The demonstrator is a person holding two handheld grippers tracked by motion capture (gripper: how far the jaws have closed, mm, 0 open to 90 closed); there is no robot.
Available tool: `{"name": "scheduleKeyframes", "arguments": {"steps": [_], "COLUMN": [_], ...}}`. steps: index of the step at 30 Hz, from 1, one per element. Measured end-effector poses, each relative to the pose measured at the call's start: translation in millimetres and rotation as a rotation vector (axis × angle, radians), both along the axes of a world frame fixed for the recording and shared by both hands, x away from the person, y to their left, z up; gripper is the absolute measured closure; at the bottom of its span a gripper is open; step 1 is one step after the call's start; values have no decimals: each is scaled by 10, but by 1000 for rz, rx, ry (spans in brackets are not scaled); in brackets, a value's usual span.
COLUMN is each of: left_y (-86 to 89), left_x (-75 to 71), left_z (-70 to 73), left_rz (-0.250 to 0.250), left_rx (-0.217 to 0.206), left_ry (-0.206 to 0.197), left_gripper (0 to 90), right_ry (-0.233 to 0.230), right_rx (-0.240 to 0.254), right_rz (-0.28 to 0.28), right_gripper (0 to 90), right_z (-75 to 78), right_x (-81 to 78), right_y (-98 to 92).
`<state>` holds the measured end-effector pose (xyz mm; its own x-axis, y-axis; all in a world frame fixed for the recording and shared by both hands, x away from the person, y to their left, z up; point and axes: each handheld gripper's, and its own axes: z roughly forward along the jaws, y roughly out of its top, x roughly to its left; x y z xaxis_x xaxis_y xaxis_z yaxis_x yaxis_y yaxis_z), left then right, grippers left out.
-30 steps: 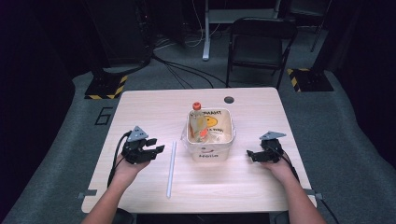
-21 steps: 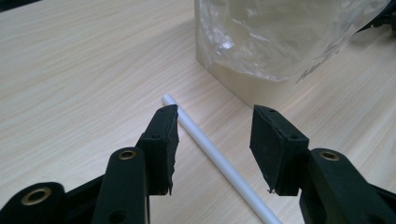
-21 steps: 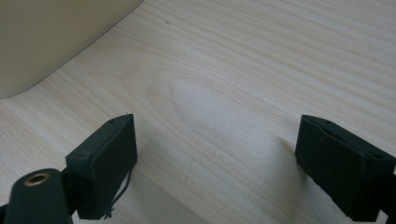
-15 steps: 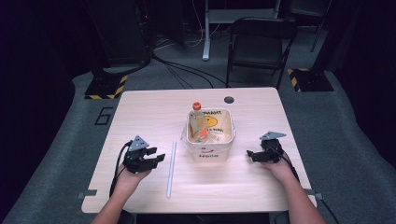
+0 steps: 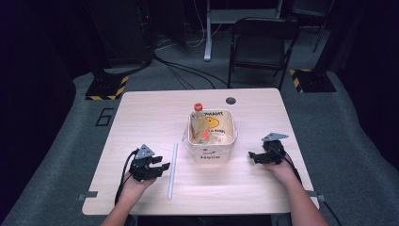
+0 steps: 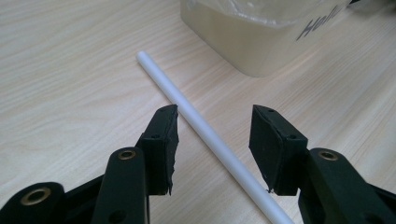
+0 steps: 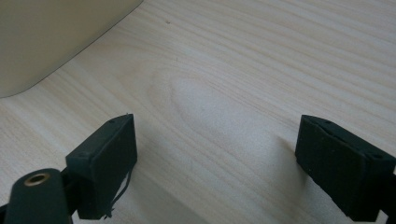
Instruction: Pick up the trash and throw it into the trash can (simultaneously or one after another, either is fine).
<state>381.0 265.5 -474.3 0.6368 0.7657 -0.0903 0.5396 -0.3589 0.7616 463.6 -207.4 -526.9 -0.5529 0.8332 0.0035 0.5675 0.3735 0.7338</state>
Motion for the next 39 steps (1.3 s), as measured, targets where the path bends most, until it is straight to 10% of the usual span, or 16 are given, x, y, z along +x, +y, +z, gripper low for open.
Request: {"name": "scheduleKeyframes", "arguments": {"steps": [39], "left_y": [-188], "left_x": [54], "left_z": [-308], "left_rz": [-19], "left_rx": [128], "left_ry": [127], "left_gripper": [532], "right_ry": [3], "right_rx": [1], "right_rz": [0], "right_gripper": [120], "right_z": [0], "right_x": [-4], "right_y": [1]}}
